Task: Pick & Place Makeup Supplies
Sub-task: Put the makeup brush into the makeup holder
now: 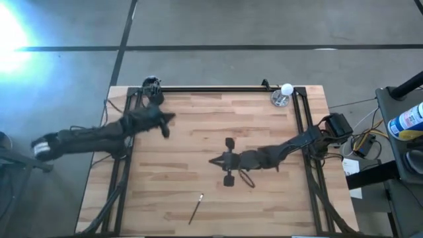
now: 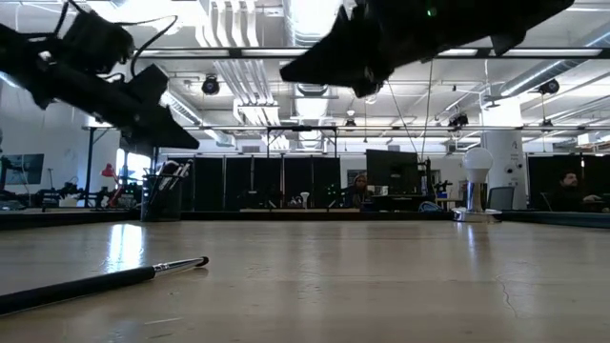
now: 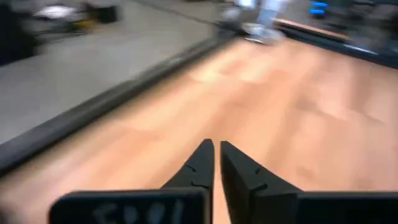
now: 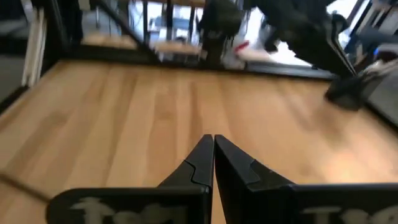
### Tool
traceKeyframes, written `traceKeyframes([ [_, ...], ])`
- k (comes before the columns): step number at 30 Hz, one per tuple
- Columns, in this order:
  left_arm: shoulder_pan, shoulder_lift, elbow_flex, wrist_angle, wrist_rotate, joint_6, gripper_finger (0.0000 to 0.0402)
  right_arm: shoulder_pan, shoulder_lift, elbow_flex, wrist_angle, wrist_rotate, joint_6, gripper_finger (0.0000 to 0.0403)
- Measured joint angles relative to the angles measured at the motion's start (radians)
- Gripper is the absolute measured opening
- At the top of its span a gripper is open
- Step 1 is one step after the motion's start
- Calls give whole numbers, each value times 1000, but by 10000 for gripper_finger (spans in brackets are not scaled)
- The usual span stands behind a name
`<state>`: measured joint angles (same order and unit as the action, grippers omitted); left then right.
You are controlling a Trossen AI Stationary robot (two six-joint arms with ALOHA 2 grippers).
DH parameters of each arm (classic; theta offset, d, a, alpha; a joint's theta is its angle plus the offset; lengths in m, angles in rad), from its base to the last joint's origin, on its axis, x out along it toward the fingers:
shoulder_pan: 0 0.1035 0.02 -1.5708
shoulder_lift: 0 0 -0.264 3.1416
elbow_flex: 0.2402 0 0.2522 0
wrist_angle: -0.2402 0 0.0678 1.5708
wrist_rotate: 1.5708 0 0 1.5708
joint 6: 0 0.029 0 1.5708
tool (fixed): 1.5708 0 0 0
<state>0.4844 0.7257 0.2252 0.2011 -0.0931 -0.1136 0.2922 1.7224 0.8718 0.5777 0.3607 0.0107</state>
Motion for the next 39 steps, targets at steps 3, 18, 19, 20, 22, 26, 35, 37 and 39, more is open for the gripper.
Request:
traceKeyframes([
  [3,-223,2,-64,94,-75,-21,4,25,20,2,-53,-2,21,8],
  [18,-1081,331,2,117,-576,-436,0,132,39,-25,-49,58,39,8],
  [19,-1097,372,25,119,-576,-463,0,134,39,-25,-49,59,40,8],
  [20,-1109,413,47,119,-577,-488,0,136,39,-25,-50,59,40,8],
  [22,-1123,501,99,117,-576,-531,0,140,40,-25,-50,61,40,8],
  [26,-1130,668,218,108,-531,-600,0,150,40,-25,-50,61,42,8],
  [35,-1149,943,544,-94,-386,-702,32,174,40,-25,-51,61,42,8],
  [37,-1156,983,615,-187,-387,-714,49,177,40,-25,-50,61,42,8],
  [39,-1158,1020,685,-262,-386,-733,67,180,40,-25,-50,61,40,8],
])
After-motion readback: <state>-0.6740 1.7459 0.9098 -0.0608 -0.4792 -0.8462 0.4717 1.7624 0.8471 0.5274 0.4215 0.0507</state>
